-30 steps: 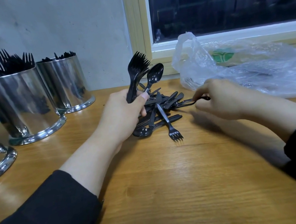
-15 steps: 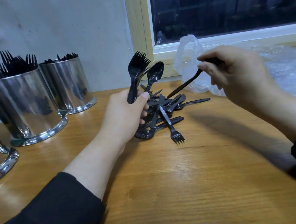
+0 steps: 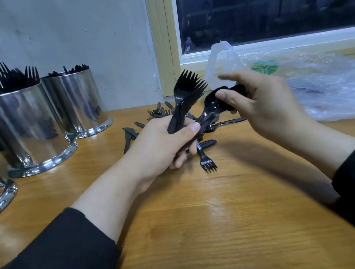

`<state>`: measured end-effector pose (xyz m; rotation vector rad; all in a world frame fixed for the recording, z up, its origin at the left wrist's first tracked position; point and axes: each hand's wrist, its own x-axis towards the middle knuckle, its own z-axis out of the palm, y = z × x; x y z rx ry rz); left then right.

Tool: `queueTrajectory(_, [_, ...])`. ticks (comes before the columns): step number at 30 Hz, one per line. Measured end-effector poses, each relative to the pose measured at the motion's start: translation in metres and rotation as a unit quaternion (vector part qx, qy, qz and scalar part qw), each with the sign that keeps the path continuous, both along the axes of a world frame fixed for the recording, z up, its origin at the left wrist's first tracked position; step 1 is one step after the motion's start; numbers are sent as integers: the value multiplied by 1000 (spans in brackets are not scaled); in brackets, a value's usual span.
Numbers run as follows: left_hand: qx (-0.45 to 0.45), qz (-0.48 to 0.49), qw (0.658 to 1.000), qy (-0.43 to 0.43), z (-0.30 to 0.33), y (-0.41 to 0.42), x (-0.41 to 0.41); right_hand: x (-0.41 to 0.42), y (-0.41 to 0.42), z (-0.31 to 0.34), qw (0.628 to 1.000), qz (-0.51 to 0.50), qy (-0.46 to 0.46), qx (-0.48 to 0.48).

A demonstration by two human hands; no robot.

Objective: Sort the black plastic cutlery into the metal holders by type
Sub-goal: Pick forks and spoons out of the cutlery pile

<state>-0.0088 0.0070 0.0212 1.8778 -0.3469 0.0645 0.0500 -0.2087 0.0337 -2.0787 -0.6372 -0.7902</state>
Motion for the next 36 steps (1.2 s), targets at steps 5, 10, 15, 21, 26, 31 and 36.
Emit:
queueTrajectory(5, [-9,-31,999,20,-1,1,-1,0,3,-3,997,39,51,47])
queueTrajectory(10, [-6,-43,999,20,-1,1,0,-4,6,-2,995,45,52,79])
queueTrajectory(15, [29,-76,996,34,-2,2,-1,-4,7,-5,994,37,64,84])
queueTrajectory(21, [43,-31,998,43,-4,7,4,-10,12,-4,994,37,61,89])
queueTrajectory(26, [-89,115,989,0,2,22,12,-15,6,-3,985,92,104,-106])
queueTrajectory(31, [-104,172,979,-29,1,33,13,-19,8,-11,900,162,186,-359])
queueTrajectory(36, [-99,180,976,-68,4,30,11,-16,10,-15,900,130,130,-395])
